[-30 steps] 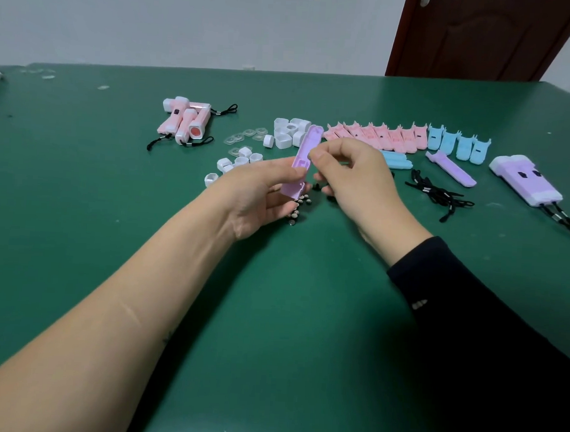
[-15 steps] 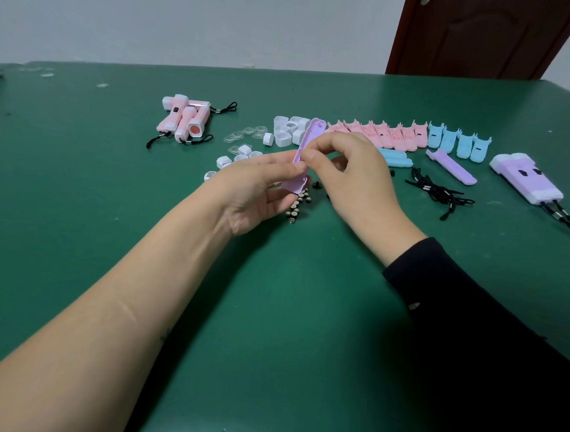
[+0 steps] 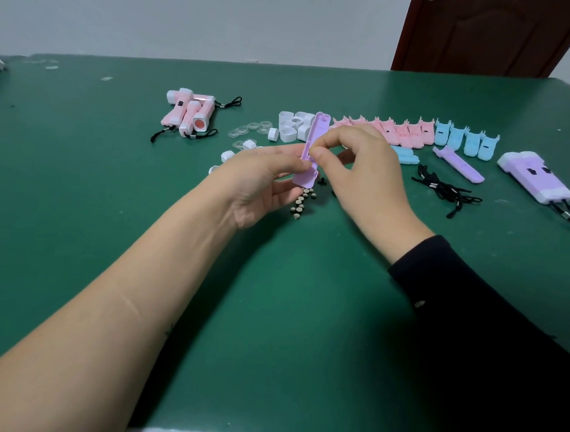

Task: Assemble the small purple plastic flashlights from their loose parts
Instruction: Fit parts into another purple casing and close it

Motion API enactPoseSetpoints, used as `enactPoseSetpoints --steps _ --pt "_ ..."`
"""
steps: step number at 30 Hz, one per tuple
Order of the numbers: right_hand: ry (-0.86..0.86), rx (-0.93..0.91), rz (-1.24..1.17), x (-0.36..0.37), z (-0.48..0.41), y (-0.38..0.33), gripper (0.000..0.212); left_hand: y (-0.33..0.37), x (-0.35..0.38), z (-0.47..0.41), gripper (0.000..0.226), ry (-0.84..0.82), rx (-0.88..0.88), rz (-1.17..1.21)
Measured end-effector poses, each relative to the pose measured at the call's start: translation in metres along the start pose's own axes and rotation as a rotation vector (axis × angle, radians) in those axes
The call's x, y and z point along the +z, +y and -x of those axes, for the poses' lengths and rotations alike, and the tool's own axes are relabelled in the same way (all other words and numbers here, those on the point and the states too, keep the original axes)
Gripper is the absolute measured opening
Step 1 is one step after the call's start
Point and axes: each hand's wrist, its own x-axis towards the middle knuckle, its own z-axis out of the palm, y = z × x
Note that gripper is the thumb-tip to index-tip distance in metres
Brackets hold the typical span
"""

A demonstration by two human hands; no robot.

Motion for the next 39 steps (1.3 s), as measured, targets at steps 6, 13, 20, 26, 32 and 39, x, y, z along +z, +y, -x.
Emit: enactPoseSetpoints --steps 6,13,20,26,32,39 --pt "0.036 0.056 -0.082 0.000 -0.001 -0.002 0.009 -0.001 0.002 0.002 0.025 0.013 0.017 -0.008" --pt "0.040 0.306 -0.443 -0.001 -0.003 -0.002 0.023 0.002 0.004 0.003 0.026 -0.003 0.033 0.017" --pt "-0.066 0.515 -0.793 -0.006 -0.006 -0.004 0.028 0.001 0.006 0.004 0.025 -0.007 0.057 -0.010" --pt "-0.067 0.503 -0.821 -0.007 -0.008 -0.003 0.023 0.002 0.005 0.005 0.023 0.008 0.054 0.013" --pt "-0.060 0.330 -0.163 -0.007 -0.011 0.012 0.018 0.006 -0.001 0.003 0.026 0.098 0.054 0.076" --pt "0.026 0.084 -0.146 -0.002 -0.005 0.005 0.021 0.004 -0.004 0.003 0.021 0.168 0.087 -0.058"
